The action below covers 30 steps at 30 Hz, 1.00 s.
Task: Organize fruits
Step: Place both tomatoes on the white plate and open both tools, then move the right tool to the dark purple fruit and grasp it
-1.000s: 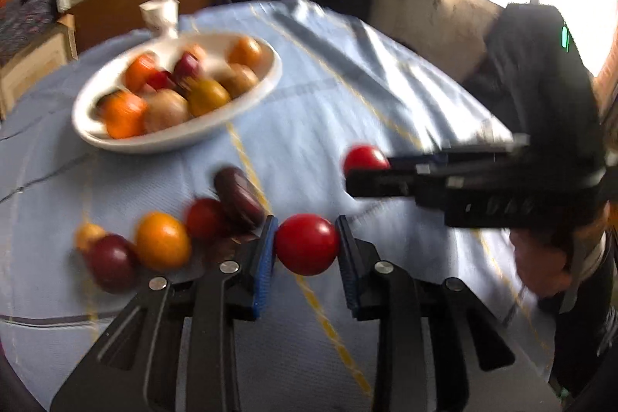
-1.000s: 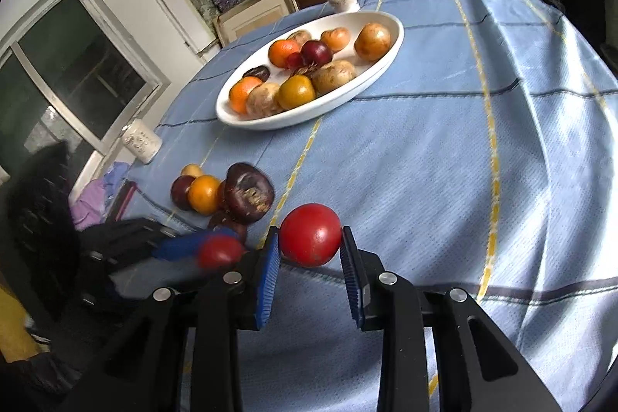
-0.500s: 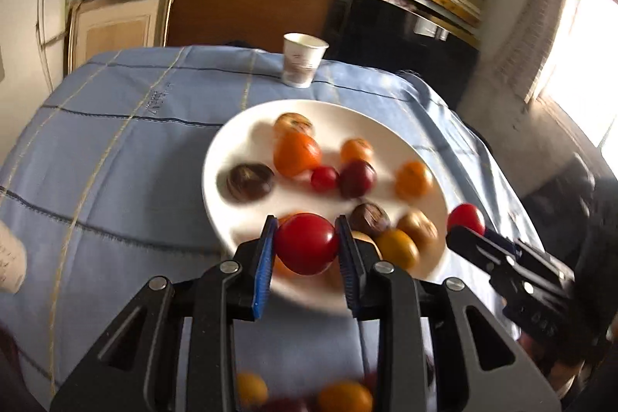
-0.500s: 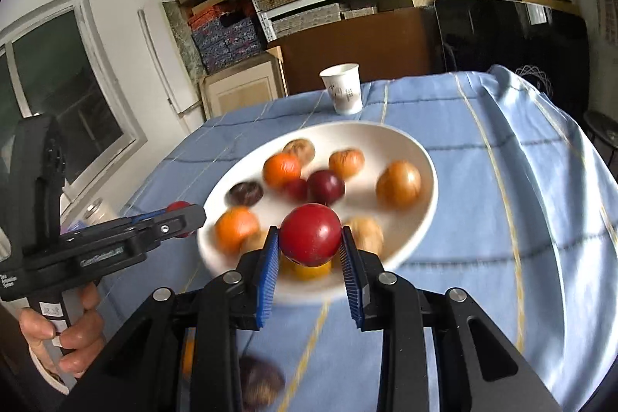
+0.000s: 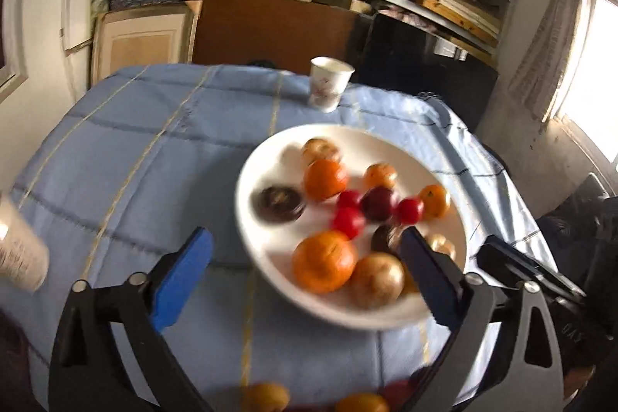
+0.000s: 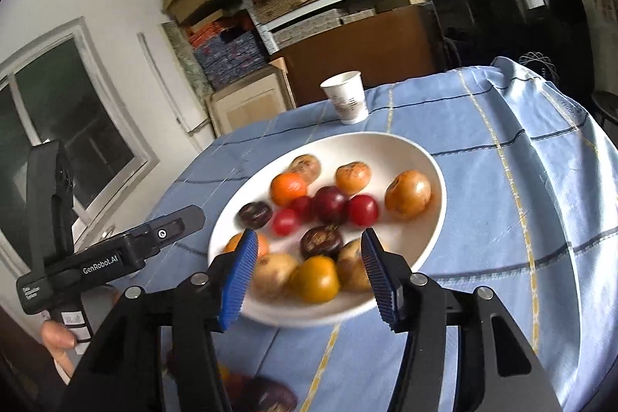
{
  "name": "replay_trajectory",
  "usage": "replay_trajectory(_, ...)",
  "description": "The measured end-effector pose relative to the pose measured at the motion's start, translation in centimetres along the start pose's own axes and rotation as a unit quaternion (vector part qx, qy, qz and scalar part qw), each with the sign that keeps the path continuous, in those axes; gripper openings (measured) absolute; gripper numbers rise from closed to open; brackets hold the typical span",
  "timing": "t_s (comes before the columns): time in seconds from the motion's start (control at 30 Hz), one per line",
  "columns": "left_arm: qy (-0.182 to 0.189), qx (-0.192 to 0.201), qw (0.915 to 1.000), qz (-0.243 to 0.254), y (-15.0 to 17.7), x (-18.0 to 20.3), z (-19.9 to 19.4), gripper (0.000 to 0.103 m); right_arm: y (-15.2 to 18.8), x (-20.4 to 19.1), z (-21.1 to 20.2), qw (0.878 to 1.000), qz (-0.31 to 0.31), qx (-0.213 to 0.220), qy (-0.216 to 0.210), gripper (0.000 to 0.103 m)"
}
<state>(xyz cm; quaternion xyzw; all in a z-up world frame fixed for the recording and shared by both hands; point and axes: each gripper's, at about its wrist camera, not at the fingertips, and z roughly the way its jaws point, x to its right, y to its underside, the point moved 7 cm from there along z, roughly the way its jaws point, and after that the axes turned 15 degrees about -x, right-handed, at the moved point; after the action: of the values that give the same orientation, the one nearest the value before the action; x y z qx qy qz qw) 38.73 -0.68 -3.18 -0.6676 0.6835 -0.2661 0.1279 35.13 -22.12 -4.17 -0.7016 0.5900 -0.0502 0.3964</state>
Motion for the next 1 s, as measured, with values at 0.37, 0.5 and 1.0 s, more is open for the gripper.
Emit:
replay_trajectory(0.37,-0.033,-0.035,0.998,-0.041,6.9,-5.0,-1.3,0.098,6.0,-2.8,-0.2,0.998,-0.01,-0.062,0.0,0.056)
replay_trajectory(0.5,-0.029,-0.034,0.9982,-0.04,7.8,-5.2,-2.1,0.098,7.4,-2.8,-0.2,0.997,-0.004,-0.079,-0.002,0.056)
replay_trajectory(1.0,-0.036,-0.056,0.9974,-0.025,9.5,-4.9,-2.2,0.098,9.1,-3.3,1.8,0.991,-0.024,-0.131,0.022,0.054)
